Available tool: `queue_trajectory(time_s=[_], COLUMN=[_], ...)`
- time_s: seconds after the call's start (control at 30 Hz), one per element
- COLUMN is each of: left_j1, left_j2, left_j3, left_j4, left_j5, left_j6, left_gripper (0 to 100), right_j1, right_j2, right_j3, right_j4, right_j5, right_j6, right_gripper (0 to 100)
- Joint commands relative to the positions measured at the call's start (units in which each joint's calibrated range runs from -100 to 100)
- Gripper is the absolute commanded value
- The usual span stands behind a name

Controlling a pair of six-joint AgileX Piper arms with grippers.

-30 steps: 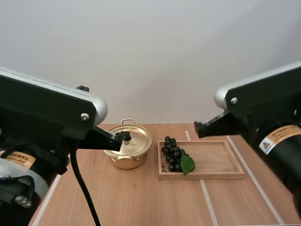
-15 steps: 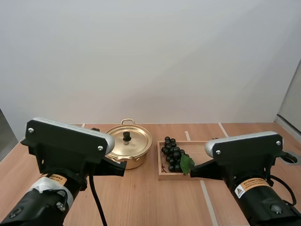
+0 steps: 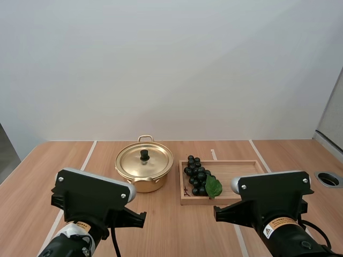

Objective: Open the pot, put the pineapple inside, and close it

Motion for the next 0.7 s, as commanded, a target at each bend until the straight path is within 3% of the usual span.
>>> queue_trajectory(time_s=[0.0,0.23,0.3,0.5,0.67], left_j1=[-0.13,0.31,-0.11,-1.78,-1.94], left_j2=[-0.3,-0.3,-0.3,-0.3,-0.3], left_j3=[0.1,0.1,0.1,0.1,0.1], left_j4=[0.0,0.0,0.0,-3.5,-7.1], left_j5=[-2.4,-2.4,-2.4,-4.3,-0.8], left_j6=[-4.3,-7.9,-7.9,-7.1,5.3], left_gripper=[8,50,57,57,57], right_j1=[-0.6,-1.3,-1.3,-1.4,-1.4], right_j2=[-0.4,-0.4,-0.4,-0.4,-0.4], right_j3=[0.1,0.1,0.1,0.1,0.1], right_j4=[0.3,0.4,0.4,0.4,0.4], right_j5=[0.5,-0.1,-0.1,-0.1,-0.1], right_j6=[0.0,0.0,0.0,0.0,0.0], right_gripper=[0,0,0,0,0])
